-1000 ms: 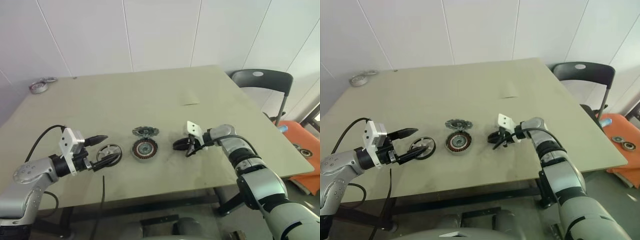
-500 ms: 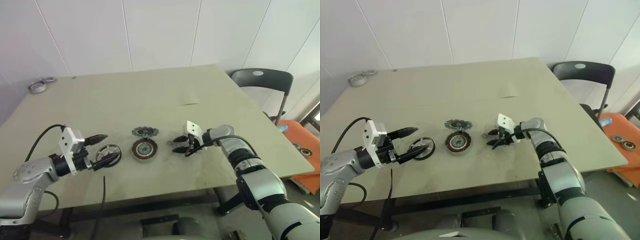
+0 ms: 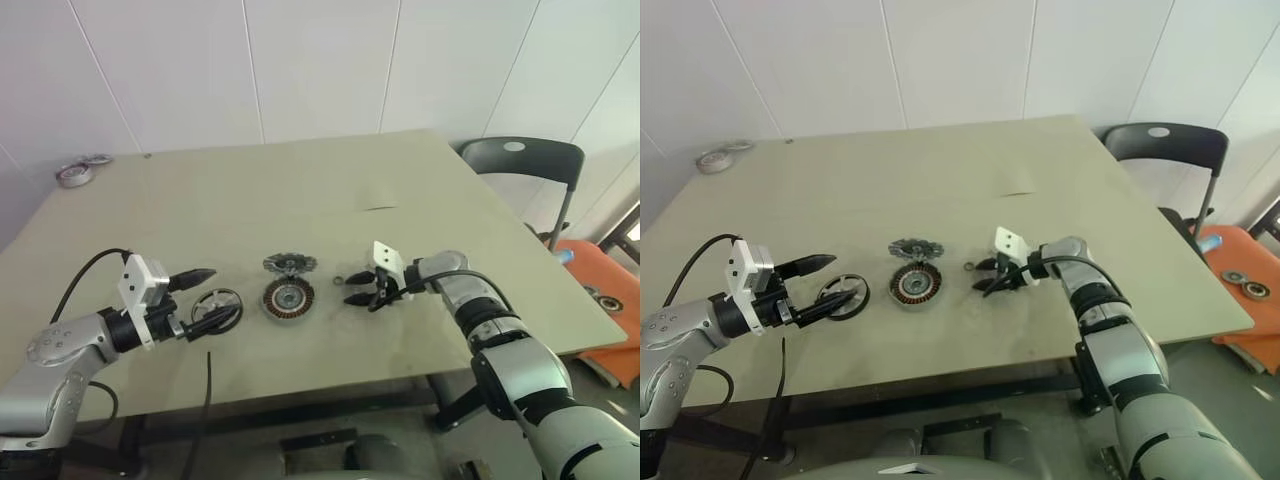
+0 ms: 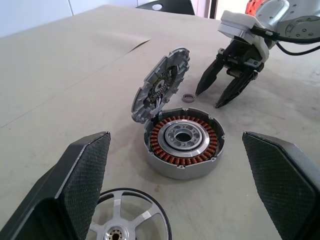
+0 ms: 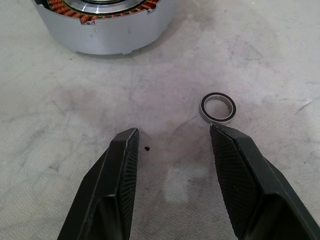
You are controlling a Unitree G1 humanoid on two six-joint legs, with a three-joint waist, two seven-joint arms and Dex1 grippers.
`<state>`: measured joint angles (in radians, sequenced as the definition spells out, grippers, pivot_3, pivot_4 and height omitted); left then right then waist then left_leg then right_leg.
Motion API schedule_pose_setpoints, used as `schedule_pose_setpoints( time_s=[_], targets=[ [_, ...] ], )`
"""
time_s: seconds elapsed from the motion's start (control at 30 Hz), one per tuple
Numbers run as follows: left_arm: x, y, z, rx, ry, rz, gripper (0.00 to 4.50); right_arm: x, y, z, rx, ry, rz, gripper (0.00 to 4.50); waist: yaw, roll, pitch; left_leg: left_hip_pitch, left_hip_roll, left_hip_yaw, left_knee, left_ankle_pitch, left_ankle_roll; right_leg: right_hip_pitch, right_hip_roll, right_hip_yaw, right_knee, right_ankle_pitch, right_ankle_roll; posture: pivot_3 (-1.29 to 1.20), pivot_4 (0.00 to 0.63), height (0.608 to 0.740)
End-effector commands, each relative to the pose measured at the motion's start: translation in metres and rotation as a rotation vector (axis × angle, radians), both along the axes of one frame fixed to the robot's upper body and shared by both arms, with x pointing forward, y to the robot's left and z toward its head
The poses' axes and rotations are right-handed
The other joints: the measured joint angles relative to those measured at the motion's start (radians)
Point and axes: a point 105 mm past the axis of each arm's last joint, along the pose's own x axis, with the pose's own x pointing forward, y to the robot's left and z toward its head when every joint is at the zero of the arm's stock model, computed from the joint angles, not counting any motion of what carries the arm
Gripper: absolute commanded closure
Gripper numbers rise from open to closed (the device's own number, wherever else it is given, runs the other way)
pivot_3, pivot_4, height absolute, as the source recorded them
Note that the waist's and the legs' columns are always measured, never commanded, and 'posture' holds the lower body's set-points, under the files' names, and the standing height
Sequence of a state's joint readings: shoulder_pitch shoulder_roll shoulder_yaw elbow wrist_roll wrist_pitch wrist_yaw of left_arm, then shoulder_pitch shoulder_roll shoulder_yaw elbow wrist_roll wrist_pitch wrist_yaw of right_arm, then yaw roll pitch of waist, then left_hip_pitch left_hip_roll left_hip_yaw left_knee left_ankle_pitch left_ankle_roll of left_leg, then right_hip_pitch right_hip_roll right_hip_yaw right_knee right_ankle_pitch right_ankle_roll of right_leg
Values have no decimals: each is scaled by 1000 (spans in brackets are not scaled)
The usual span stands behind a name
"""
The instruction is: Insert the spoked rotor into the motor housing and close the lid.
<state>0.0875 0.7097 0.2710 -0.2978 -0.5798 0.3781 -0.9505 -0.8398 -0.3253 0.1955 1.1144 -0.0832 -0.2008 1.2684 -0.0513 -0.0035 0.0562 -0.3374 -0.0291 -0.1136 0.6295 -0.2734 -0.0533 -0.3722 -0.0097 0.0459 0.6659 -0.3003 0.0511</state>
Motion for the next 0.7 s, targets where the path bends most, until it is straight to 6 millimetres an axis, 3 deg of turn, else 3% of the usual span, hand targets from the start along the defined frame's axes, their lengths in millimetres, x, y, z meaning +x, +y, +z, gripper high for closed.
schedule_pose_setpoints(
  time_s=[0.03, 0.37, 0.7],
  targets=[
    [1, 1, 13, 1, -63, 6, 0, 6, 17, 12, 34, -43, 21, 2125, -5, 0, 0, 0, 0, 0, 0, 0, 0, 0, 0, 0, 0, 0, 0, 0, 0, 740],
    [-1, -1, 9, -8, -58, 14, 0, 17, 26, 23, 69, -79, -32, 2125, -17, 1, 1, -2, 0, 0, -1, 0, 0, -2, 0, 0, 0, 1, 2, 0, 0, 740],
    [-1, -1, 8, -15, -60, 23, 0, 34, 18, 28, 52, -140, -146, 2125, -17, 2, 1, -2, 0, 0, -1, 0, 0, -2, 0, 0, -1, 1, 2, 0, 0, 740]
  ],
)
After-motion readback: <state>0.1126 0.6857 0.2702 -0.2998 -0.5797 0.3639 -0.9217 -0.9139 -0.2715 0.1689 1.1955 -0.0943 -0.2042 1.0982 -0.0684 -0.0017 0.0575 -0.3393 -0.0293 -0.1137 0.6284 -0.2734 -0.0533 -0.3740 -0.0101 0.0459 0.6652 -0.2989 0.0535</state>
